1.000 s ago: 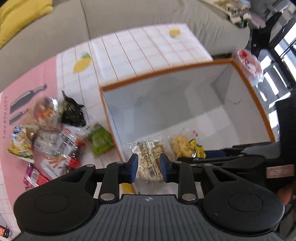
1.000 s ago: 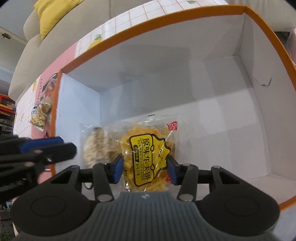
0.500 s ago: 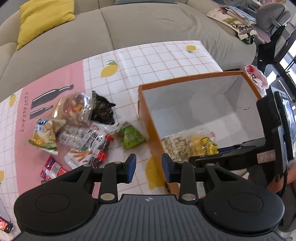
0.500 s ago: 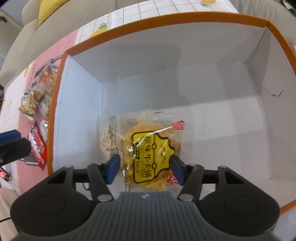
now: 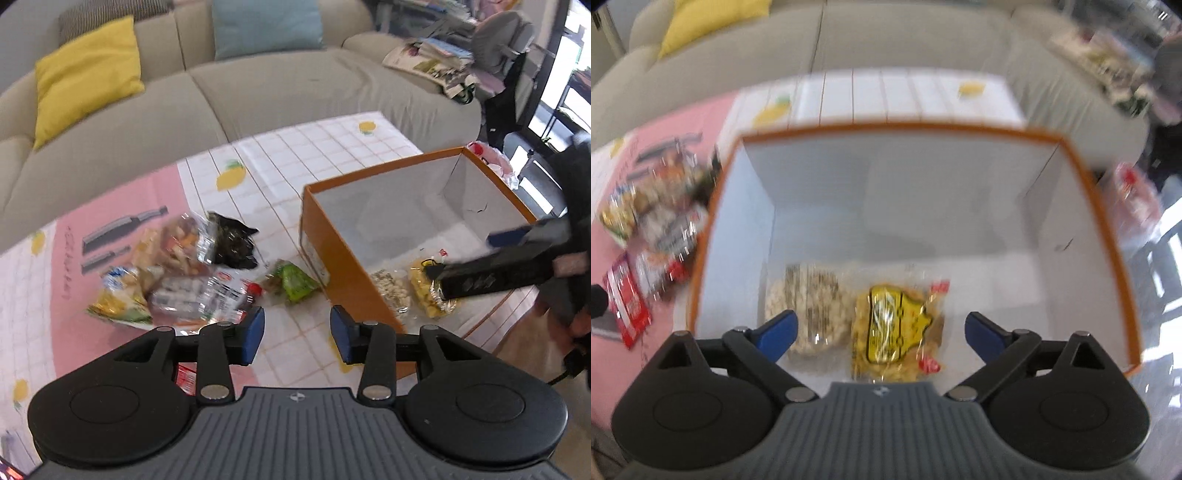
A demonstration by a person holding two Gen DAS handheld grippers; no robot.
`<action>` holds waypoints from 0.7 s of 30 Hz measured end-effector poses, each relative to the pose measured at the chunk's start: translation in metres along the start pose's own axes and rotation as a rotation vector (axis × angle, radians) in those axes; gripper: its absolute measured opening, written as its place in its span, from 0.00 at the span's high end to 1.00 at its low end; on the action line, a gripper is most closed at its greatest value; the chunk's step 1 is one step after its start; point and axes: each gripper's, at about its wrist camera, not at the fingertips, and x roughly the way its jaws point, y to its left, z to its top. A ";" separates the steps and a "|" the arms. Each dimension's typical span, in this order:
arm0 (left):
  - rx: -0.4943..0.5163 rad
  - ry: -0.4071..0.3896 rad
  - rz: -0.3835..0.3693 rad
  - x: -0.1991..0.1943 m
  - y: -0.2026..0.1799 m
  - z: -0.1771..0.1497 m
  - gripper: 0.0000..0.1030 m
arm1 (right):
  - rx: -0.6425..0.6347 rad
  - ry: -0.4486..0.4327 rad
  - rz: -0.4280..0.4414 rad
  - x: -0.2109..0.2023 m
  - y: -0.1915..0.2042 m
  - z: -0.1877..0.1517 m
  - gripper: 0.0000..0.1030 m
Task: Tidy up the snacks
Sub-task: 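Open both grippers to release the bags into the box, then withdraw both tools from the box back toward the snack pile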
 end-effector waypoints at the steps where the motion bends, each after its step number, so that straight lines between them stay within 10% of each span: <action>1: 0.014 -0.019 0.003 -0.003 0.004 -0.005 0.52 | 0.007 -0.051 -0.012 -0.011 0.001 -0.001 0.08; 10: 0.101 -0.191 0.057 -0.022 0.060 -0.058 0.52 | 0.015 -0.389 0.030 -0.084 0.048 -0.020 0.08; 21: 0.368 -0.206 0.331 0.011 0.148 -0.135 0.52 | -0.035 -0.349 0.116 -0.074 0.134 -0.043 0.08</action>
